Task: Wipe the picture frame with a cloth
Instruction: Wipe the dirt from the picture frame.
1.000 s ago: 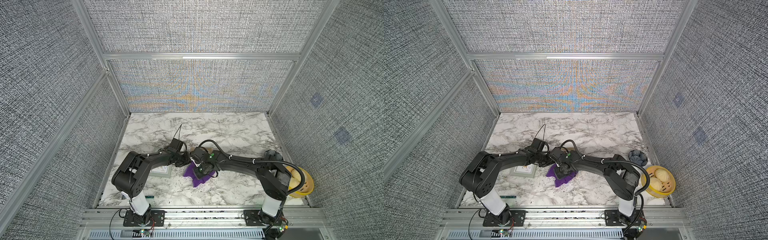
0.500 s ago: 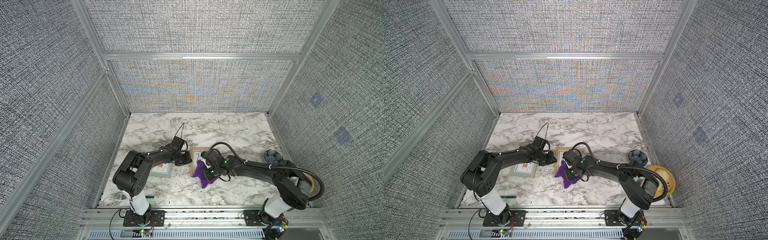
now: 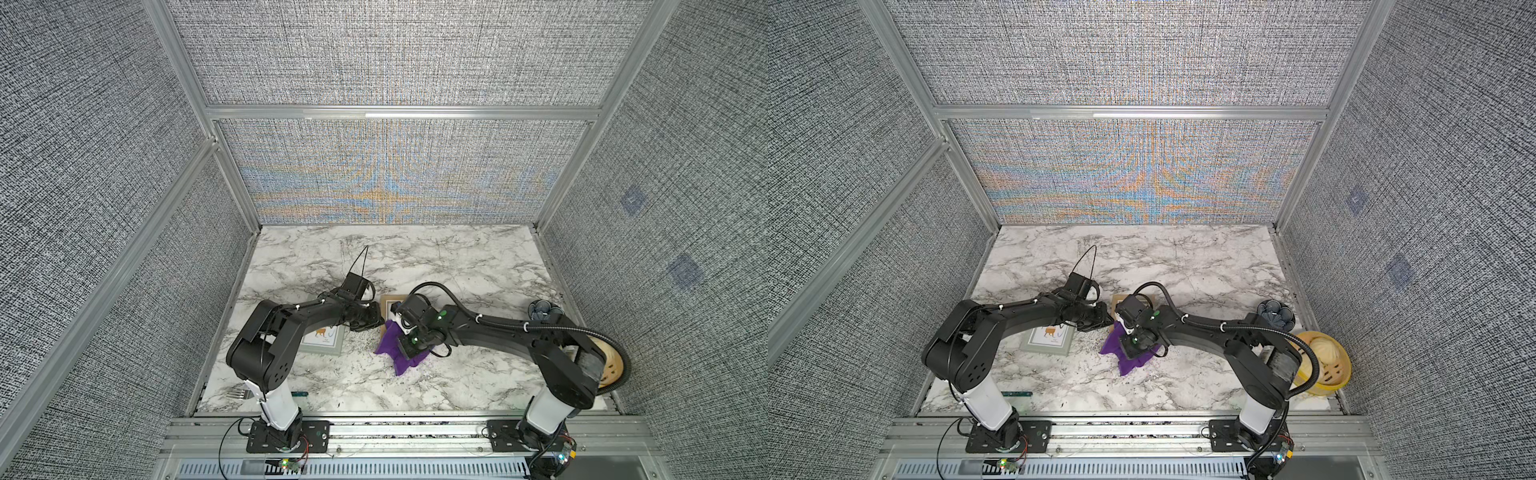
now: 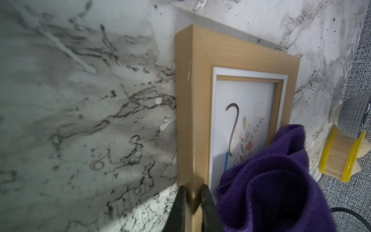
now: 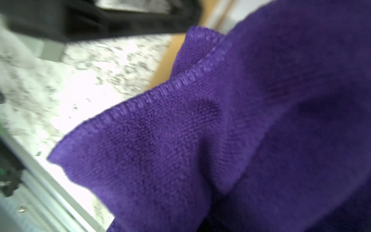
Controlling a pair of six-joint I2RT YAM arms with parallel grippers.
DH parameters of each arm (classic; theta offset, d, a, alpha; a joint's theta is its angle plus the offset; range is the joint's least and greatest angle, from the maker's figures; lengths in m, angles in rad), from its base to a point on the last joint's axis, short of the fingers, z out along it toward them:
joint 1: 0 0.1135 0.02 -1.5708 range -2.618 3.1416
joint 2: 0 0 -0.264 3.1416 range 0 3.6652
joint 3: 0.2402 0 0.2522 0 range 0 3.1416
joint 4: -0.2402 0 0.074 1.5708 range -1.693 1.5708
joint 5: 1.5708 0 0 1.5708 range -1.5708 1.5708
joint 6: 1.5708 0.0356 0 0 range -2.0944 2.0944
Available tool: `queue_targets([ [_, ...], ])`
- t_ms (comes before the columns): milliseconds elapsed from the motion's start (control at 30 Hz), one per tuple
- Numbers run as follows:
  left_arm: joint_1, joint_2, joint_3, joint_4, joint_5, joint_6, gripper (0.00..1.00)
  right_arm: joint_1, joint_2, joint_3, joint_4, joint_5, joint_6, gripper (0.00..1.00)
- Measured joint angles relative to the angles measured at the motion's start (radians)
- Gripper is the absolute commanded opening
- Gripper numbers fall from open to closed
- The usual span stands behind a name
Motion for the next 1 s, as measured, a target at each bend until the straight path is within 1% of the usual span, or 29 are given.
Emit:
queue_targets([
  [133,0.000,0.006,-0.002,0.023,0.010,0.000,0.08,-0.002,0.028,0.018,0.052,-0.051,-0.003,0.00],
  [300,0.000,0.007,-0.005,0.034,0.013,-0.001,0.07,-0.028,0.003,-0.048,0.124,-0.088,0.008,0.00],
  [400,0.000,0.012,-0.005,0.048,0.019,-0.005,0.07,-0.055,-0.046,-0.132,0.177,-0.090,0.011,0.00],
  [500,0.000,0.013,-0.005,0.050,0.020,-0.005,0.07,-0.092,-0.111,-0.207,0.183,-0.083,0.006,0.00],
  [667,0.000,0.016,-0.005,0.058,0.021,-0.005,0.07,-0.149,-0.215,-0.274,0.107,-0.025,-0.022,0.00],
  [733,-0.001,0.016,-0.005,0.059,0.021,-0.005,0.06,-0.159,-0.232,-0.272,0.070,0.001,-0.031,0.00],
  [833,-0.001,0.016,-0.005,0.062,0.022,-0.005,0.06,-0.151,-0.218,-0.245,0.041,0.017,-0.041,0.00],
  [1000,-0.001,0.017,-0.005,0.062,0.023,-0.010,0.06,-0.080,-0.130,-0.154,0.034,0.040,-0.042,0.00],
])
